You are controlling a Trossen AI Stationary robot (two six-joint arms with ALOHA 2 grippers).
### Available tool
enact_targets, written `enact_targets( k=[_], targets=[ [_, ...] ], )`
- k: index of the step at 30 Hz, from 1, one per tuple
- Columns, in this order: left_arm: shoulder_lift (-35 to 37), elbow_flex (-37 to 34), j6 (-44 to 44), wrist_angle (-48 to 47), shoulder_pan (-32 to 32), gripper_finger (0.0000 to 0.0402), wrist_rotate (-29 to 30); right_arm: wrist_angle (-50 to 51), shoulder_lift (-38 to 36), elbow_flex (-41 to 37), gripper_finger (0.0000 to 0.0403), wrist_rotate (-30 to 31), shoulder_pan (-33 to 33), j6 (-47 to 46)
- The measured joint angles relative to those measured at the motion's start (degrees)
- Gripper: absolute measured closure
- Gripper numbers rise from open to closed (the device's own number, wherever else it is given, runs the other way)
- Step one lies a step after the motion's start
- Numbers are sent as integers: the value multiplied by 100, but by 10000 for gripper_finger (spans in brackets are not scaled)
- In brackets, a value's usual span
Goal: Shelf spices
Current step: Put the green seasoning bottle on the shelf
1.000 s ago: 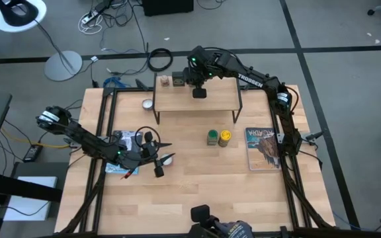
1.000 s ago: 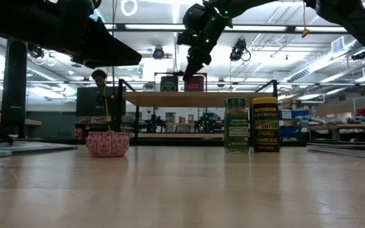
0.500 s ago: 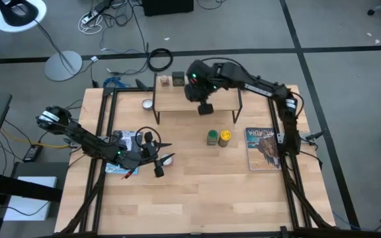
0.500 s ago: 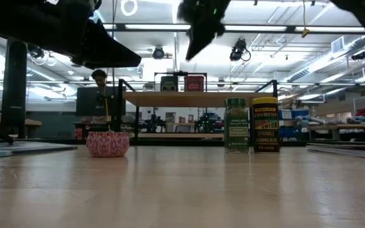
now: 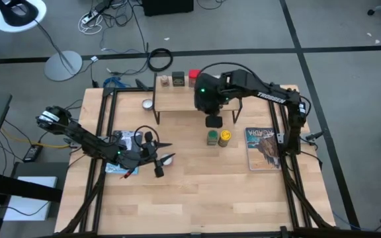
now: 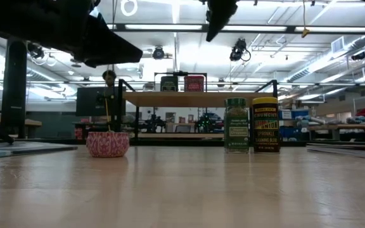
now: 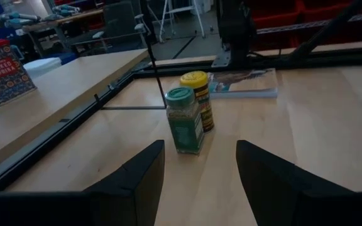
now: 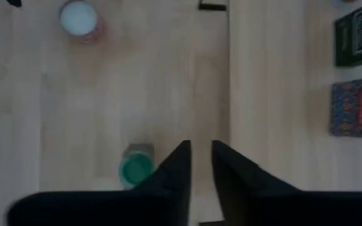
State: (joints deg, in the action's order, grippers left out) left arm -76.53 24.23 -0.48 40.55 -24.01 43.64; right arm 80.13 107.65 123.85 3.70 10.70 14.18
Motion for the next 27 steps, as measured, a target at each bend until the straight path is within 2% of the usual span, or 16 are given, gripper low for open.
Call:
enact_targets(
  k=[6,11,15,19,27],
  targets=[
    [0,0,-69,88,-16,200,-87,-42,128,0,226,-56,-502,-322],
    [0,0,-130,144,-46,200,-119,305,265,-60,117,-30,-902,-575],
    [0,-4,-120,233,-81,200,-128,417,299,-341,57,112,-1062,-895],
    [0,-4,-121,246,-83,200,-161,402,298,-887,39,105,-1037,-1116],
    [0,-4,-123,257,-86,200,-195,-115,298,-2045,53,71,-721,-1055]
  ],
)
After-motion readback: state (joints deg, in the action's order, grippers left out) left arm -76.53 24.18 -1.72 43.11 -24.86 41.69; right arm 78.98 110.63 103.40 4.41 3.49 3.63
